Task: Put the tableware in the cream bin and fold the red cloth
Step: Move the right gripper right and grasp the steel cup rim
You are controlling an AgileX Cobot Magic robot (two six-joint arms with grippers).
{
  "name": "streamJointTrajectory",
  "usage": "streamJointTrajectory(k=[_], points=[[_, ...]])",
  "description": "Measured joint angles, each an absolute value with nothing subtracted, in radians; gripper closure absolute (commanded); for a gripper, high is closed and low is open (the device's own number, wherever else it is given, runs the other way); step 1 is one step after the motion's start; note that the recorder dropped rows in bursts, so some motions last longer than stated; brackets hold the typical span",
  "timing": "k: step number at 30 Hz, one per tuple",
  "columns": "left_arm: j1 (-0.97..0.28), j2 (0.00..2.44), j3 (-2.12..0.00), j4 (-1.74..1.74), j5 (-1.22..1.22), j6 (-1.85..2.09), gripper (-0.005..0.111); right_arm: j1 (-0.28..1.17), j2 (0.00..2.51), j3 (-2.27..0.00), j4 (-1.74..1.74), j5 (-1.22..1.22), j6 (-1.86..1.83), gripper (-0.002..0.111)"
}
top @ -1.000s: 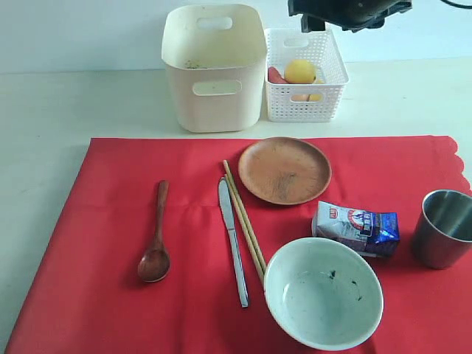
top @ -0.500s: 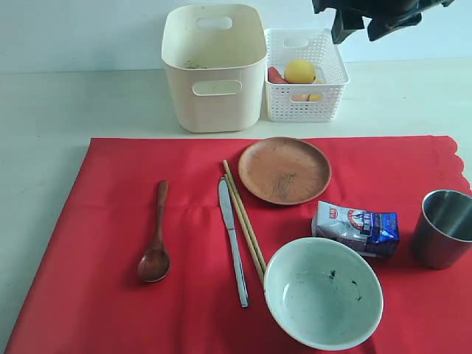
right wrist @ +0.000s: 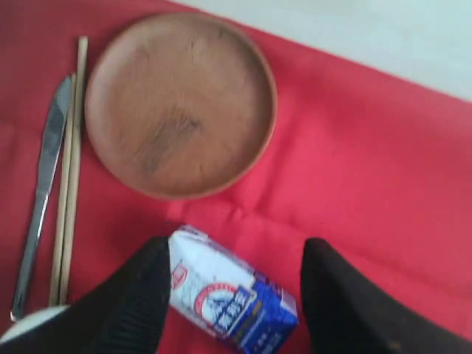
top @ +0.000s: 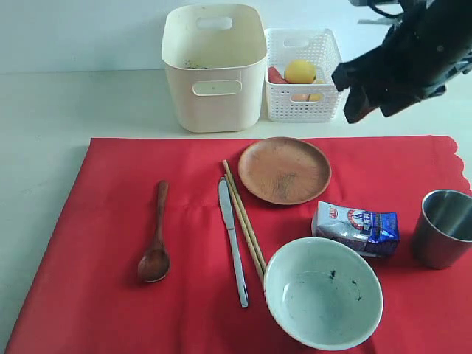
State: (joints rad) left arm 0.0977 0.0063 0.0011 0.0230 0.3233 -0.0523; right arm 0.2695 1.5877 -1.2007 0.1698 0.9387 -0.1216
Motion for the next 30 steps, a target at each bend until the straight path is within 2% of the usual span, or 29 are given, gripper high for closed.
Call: streamJointTrajectory(k=[16,25,30], points=[[0.098,0.006,0.001,0.023,0.323,-0.052,0.105,0.270,1.568,-0.970,0.231,1.019,-0.357,0.057],[0.098,0.006,0.001,0.023,0.323,-0.052,0.105,0.270,1.549,-0.963,0.233,0.963,-0.366,0.053],[0.098,0.006,0.001,0.023,0.323,-0.052,0.105,0.270,1.443,-0.963,0.053,0.944,-0.203,0.053]])
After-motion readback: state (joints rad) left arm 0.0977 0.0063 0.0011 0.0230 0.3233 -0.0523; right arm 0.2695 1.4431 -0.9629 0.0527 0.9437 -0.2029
